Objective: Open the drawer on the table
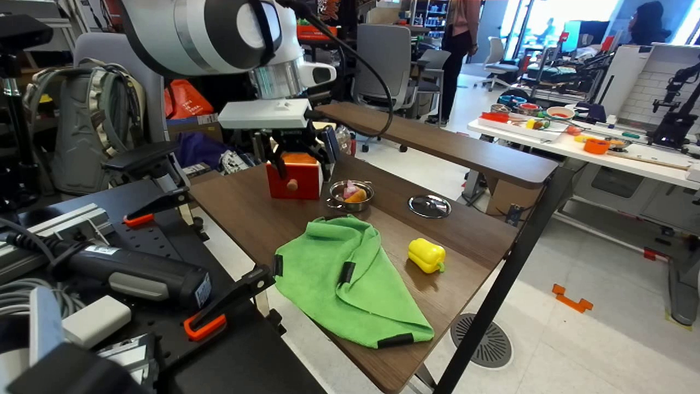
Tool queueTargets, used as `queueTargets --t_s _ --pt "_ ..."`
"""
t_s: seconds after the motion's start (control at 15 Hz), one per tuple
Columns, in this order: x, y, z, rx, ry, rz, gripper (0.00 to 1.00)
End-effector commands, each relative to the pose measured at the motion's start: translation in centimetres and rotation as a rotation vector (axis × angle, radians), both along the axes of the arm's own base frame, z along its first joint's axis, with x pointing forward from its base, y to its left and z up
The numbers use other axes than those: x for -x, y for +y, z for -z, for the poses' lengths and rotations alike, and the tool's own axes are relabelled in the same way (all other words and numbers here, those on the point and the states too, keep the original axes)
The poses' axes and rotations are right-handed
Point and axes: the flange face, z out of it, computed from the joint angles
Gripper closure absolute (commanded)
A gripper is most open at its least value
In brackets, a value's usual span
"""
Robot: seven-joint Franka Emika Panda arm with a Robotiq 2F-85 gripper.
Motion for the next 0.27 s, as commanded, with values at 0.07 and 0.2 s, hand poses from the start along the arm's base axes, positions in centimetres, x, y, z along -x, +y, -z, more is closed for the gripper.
queueTargets --t_s 0.07,0.2 --pt "0.7 0.1 -2.3 -0.008 -0.026 0.009 0.00" --pt "1.2 0.0 -3.8 -0.005 -0.044 0.013 0.00"
